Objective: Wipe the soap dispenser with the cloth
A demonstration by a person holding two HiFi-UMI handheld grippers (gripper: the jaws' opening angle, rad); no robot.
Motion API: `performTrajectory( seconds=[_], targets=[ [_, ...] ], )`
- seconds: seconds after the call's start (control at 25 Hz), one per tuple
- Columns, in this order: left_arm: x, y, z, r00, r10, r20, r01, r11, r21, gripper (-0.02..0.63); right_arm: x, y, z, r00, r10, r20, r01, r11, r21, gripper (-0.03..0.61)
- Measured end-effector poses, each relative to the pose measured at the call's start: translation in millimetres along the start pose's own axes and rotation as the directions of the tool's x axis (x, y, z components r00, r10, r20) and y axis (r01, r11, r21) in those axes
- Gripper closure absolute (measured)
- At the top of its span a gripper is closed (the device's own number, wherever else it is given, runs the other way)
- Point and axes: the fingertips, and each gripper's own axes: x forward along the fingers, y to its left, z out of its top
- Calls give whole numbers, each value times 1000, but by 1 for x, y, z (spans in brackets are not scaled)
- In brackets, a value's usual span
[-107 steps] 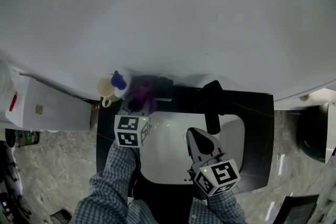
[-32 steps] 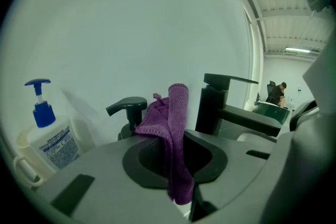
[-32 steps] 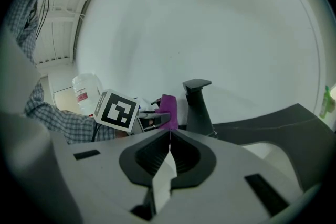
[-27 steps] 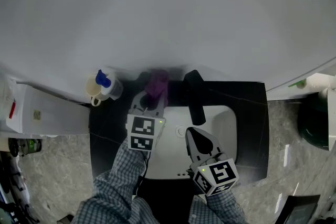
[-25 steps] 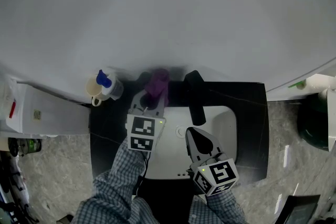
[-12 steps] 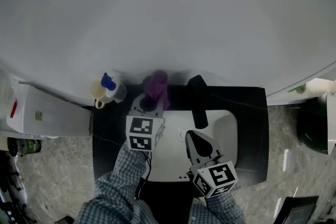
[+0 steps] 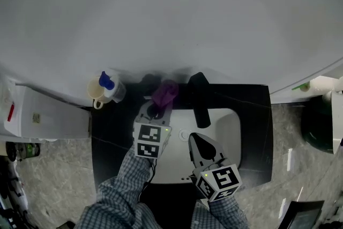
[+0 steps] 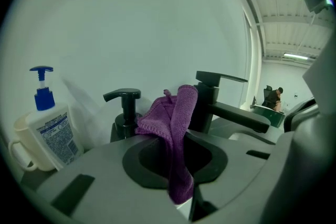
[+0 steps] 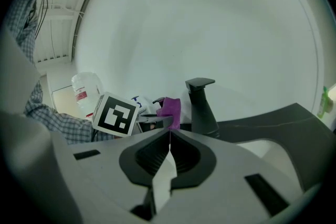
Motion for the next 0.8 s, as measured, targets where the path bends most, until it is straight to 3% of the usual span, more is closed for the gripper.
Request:
performTrajectory(
  seconds=[0.16,0.4,0.8],
  targets=[
    [-15,-2,-14,1000,0,-25,0,1000,-11,556,-4,3,3,1000,-5,3,5,1000,-15,560],
    [-57,-5,-17,999,-27,-19,28,996,90,557,-7,12,7,1000,-11,12,11,999,-30,560],
    [-136,11,-8,996,-53,69,46,994,98,557,-7,48,12,999,-15,36,16,999,-27,560]
  ],
)
